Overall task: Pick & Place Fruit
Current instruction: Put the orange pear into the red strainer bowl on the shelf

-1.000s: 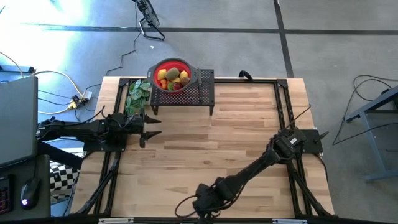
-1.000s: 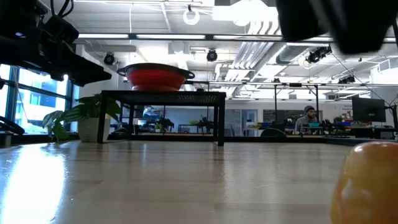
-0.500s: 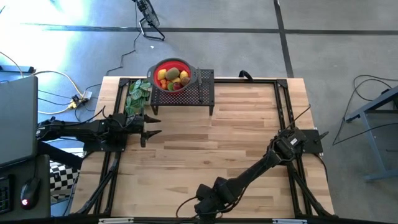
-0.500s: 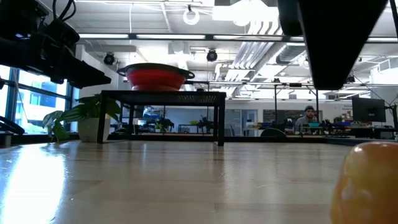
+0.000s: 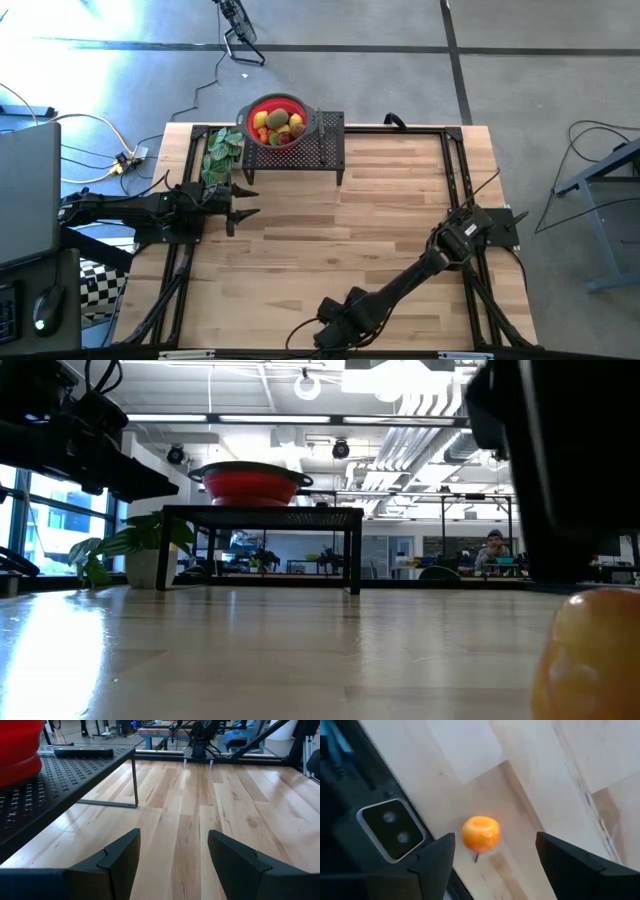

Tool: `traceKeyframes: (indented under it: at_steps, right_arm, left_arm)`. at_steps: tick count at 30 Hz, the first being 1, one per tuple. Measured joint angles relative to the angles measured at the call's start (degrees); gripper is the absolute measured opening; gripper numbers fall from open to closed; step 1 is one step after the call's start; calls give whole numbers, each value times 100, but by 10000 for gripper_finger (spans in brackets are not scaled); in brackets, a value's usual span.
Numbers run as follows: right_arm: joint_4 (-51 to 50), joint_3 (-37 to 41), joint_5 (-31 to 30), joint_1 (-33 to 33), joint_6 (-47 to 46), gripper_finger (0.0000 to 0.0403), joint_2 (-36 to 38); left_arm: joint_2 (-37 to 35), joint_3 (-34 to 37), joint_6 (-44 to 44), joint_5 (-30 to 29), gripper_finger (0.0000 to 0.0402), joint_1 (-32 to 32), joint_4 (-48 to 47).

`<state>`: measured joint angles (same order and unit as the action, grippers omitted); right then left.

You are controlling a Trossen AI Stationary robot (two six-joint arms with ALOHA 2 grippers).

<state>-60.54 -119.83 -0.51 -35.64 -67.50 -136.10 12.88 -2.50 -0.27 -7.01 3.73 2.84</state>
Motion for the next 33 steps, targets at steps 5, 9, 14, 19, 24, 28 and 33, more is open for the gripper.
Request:
traceKeyframes:
  at_steps: [5,9,14,19,24,28,33]
  right_arm:
    - [-14,0,-9,-28,-79,271,-40]
    - [-17,0,-209,-43,-81,270,-40]
    - [10,-5,-219,-41,-80,270,-88]
    - [87,-2,-215,-74,-130,270,-195]
    - [95,0,-69,-97,-132,270,-222]
    - [75,0,-69,-135,-129,270,-222]
    - [75,0,-124,-179,-129,270,-222]
  left_arm:
    - [0,0,0,-17,228,0,-2]
    - [0,0,0,-17,228,0,-5]
    - [0,1,1,-17,228,0,-7]
    - [1,1,1,-17,228,0,-31]
    - [2,2,2,-21,228,0,-40]
    - [2,2,2,-63,228,0,-42]
    - [1,2,2,-90,228,0,-41]
